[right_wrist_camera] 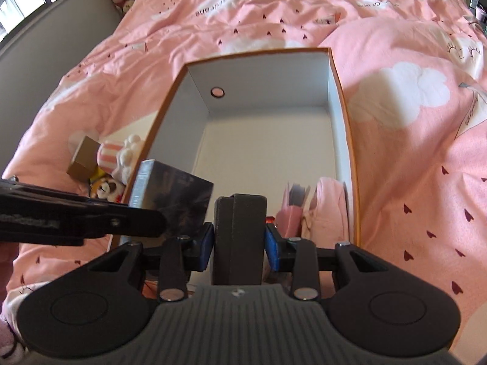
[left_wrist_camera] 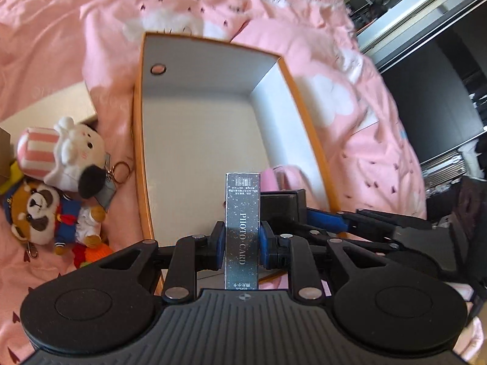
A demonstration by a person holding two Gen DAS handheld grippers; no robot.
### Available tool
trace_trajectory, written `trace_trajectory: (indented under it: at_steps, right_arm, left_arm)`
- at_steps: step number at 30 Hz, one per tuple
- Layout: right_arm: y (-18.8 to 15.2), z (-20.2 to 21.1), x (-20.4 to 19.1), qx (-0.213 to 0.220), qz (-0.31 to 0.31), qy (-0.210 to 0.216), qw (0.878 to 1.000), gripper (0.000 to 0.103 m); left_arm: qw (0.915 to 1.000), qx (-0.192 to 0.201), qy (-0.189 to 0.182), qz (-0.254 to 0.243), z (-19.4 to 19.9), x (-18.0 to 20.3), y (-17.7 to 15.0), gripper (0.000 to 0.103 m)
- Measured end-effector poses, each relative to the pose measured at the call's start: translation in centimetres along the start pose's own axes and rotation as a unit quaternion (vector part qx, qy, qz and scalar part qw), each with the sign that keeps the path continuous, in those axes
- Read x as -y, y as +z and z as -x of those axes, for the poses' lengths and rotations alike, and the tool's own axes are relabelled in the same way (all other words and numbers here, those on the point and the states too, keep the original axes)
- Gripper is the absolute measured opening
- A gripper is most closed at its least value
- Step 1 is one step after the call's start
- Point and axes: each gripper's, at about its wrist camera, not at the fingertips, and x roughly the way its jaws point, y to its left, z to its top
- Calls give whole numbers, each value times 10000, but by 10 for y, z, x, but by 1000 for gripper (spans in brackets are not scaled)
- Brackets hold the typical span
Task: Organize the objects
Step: 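Lower the grey case into the box, open right tool while left lowers photo card box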
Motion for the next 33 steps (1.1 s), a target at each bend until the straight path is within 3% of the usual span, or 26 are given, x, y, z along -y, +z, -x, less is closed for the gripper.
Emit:
trace_trajectory:
  at_steps: [3,9,20,26,28,30,33]
  right_arm:
    - [2,-7,1,-190,142,-112,9997,37]
    - [9,-22,5,-647,387,-217,9969,38]
    - [9,-20,16,-847,296,128,9959,43]
    - [10,-7,15,-733,383,190,9964,48]
    - [11,-4,14,-723,468,183,9961,48]
    - [12,-3,12,-738,603,173,9953,37]
    - [12,-7,10,-798,700,217,9941,33]
  left_arm:
    - [9996,-169,202,43,-17,1,0,25]
    - [9991,-276,241,191,-35,1,0,25]
    - [9979,-439,362,304,-50,-5,-2,25]
    - [9975,-462,434,304,-57,-5,-4,25]
    - [9974,-462,466,285,-59,-4,-5,25]
    - [9976,-451,459,267,-62,-2,-4,26]
    - [9973,-506,467,268,-64,-3,-4,27]
